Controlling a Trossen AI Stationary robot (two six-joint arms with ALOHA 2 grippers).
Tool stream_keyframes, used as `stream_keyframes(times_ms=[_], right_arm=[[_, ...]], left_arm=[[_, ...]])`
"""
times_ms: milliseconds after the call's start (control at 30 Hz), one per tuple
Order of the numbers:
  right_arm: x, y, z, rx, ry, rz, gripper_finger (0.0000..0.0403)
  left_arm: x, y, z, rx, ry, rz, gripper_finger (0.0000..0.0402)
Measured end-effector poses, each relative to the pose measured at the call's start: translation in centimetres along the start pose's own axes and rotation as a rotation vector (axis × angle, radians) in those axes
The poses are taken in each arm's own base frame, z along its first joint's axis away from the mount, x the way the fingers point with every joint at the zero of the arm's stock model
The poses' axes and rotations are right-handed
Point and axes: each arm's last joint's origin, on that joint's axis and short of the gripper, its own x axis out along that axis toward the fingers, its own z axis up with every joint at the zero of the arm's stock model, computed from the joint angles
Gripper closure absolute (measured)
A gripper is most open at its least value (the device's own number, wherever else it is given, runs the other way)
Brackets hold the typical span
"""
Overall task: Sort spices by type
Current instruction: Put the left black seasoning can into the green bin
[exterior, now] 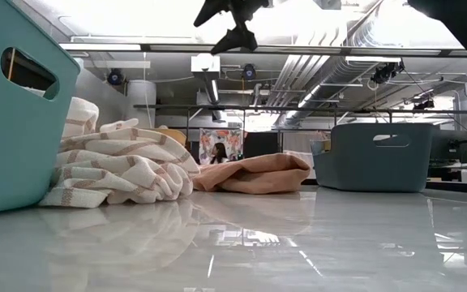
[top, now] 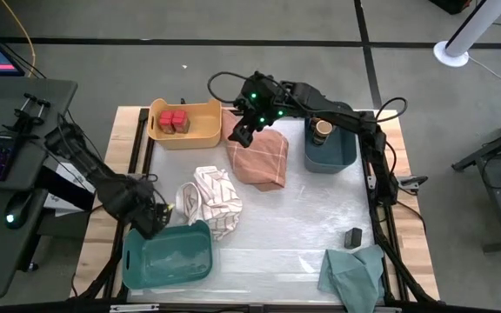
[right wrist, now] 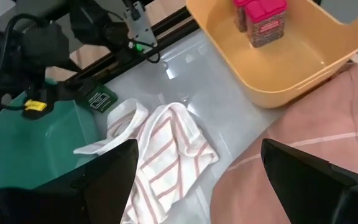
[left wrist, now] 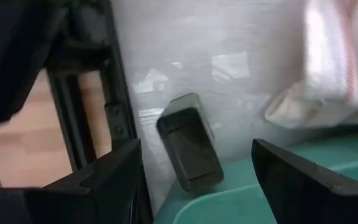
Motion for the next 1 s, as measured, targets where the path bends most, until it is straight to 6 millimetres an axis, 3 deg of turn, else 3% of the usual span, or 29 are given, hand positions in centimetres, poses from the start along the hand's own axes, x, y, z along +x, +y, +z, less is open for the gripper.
stream_keyframes(times_ms=[200, 367, 567, 700, 1000], right_arm=[[0.1, 0.3, -0.1, -0.069, 0.003, 0.006, 0.0066], [0.0, 0.1, -0.3, -0.118, 0.026, 0.003, 0.0066], [0.0, 0.1, -0.6, -0.147, 0.054, -0.002, 0.0066], [0.0, 0.0, -0.7, -0.145, 0.066, -0.004, 0.0066], [0.0, 0.0, -0.7, -0.145, 0.068, -0.004, 0.0066]], left_arm=[[0.7, -0.1, -1.4, -0.131, -0.025, 0.070, 0.0113], [1.9, -1.6, -1.9, -0.172, -0.035, 0.131, 0.0113], [3.3, -2.6, -1.5, -0.229, -0.076, 0.211, 0.0113], [4.8, -3.2, -1.5, -0.252, -0.043, 0.174, 0.0113], [6.5, -3.0, -0.9, -0.284, -0.040, 0.173, 0.0114]])
